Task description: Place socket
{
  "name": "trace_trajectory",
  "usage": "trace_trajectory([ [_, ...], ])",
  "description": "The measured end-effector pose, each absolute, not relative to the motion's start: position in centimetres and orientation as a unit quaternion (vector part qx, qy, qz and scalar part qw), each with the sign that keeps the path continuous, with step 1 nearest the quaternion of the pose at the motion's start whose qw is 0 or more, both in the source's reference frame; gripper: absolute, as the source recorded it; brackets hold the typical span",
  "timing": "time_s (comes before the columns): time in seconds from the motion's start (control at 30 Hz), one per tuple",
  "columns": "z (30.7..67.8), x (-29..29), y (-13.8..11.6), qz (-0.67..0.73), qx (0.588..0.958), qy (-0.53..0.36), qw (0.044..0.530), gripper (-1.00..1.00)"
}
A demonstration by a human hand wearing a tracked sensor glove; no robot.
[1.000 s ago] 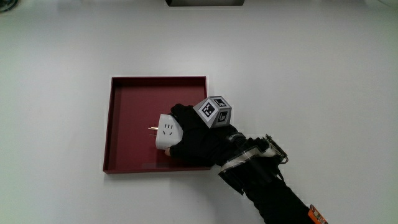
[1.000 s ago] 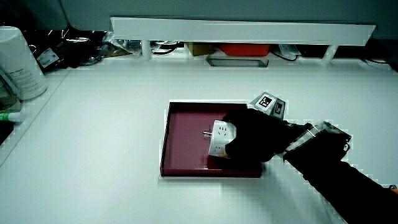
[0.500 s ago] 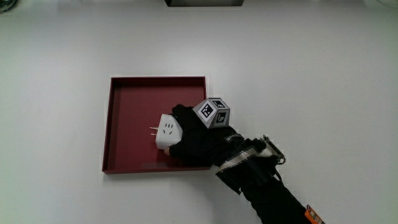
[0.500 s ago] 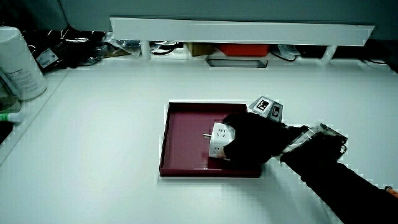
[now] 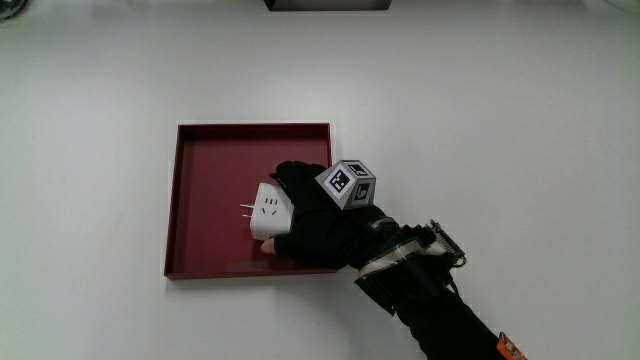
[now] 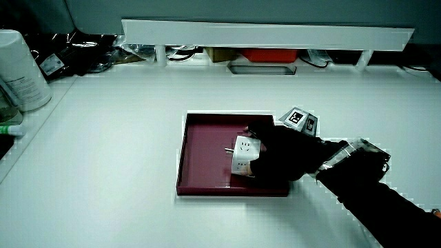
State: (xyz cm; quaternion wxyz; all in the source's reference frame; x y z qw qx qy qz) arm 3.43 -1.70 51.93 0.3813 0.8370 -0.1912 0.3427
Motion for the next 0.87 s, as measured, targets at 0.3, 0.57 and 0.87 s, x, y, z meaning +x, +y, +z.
trace_trajectory([
  [0.3,48.6,5.2,-2.1,0.335,0.831,-0.221,0.385,-0.82],
  [0.57,44.5,8.0,-2.1,0.419,0.775,-0.263,0.394,-1.0],
  [0.87,38.1,11.9,-1.7,0.436,0.779,-0.256,0.37,-1.0],
])
